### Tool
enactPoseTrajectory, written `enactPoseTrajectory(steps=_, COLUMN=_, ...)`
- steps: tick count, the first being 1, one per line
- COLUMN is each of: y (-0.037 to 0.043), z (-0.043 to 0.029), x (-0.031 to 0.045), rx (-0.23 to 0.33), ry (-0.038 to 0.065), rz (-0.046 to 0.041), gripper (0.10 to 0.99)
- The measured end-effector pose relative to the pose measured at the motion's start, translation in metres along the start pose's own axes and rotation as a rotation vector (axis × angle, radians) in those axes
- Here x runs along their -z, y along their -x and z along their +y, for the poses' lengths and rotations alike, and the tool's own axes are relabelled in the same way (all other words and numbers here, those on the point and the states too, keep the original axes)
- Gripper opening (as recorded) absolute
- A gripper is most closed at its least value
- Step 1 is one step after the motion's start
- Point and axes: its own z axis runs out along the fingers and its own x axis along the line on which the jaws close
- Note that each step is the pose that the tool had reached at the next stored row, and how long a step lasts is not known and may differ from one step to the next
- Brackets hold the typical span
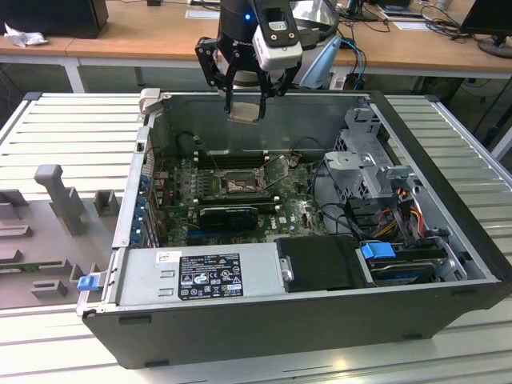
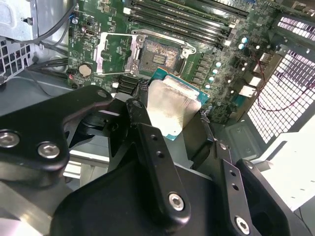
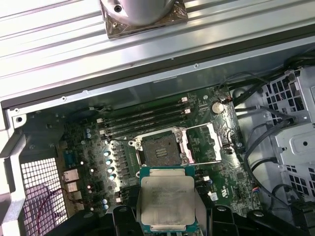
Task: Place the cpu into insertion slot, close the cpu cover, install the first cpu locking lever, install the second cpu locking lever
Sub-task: 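Place the cpu into insertion slot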
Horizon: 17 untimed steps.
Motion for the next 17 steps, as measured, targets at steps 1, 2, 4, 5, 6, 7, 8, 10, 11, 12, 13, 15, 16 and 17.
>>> enactPoseTrajectory(steps=1, y=0.0, z=0.0, x=0.0, rx=-0.003, ry=0.0, rz=-0.0003, gripper=0.529)
enactPoseTrajectory(steps=2, y=0.0, z=0.0, x=0.0, rx=-0.004, ry=0.0, rz=-0.0004, gripper=0.529)
enactPoseTrajectory(steps=4, y=0.0, z=0.0, x=-0.0001, rx=-0.008, ry=0.0, rz=-0.0007, gripper=0.529)
enactPoseTrajectory(steps=5, y=0.0, z=0.0, x=-0.0001, rx=-0.009, ry=0.0, rz=-0.0009, gripper=0.529)
enactPoseTrajectory(steps=6, y=0.0, z=0.0, x=-0.0001, rx=-0.011, ry=0.0, rz=-0.001, gripper=0.529)
enactPoseTrajectory(steps=7, y=0.0, z=0.0, x=-0.0001, rx=-0.012, ry=0.0, rz=-0.0011, gripper=0.529)
enactPoseTrajectory(steps=8, y=0.0, z=0.0, x=-0.0002, rx=-0.013, ry=0.0, rz=-0.0012, gripper=0.529)
enactPoseTrajectory(steps=10, y=0.0, z=0.0, x=-0.0002, rx=-0.018, ry=0.0, rz=-0.0017, gripper=0.529)
enactPoseTrajectory(steps=11, y=0.0, z=0.0, x=-0.0003, rx=-0.02, ry=0.0, rz=-0.0018, gripper=0.529)
enactPoseTrajectory(steps=12, y=0.0, z=0.0, x=-0.0003, rx=-0.022, ry=0.0, rz=-0.0019, gripper=0.529)
enactPoseTrajectory(steps=13, y=0.0, z=0.0, x=-0.0003, rx=-0.024, ry=0.0, rz=-0.0022, gripper=0.529)
enactPoseTrajectory(steps=15, y=0.0, z=0.0, x=-0.0004, rx=-0.03, ry=0.001, rz=-0.0027, gripper=0.529)
enactPoseTrajectory(steps=16, y=0.0, z=0.0, x=-0.0004, rx=-0.032, ry=0.001, rz=-0.0029, gripper=0.529)
enactPoseTrajectory(steps=17, y=0.0, z=0.0, x=-0.0004, rx=-0.033, ry=0.001, rz=-0.003, gripper=0.529)
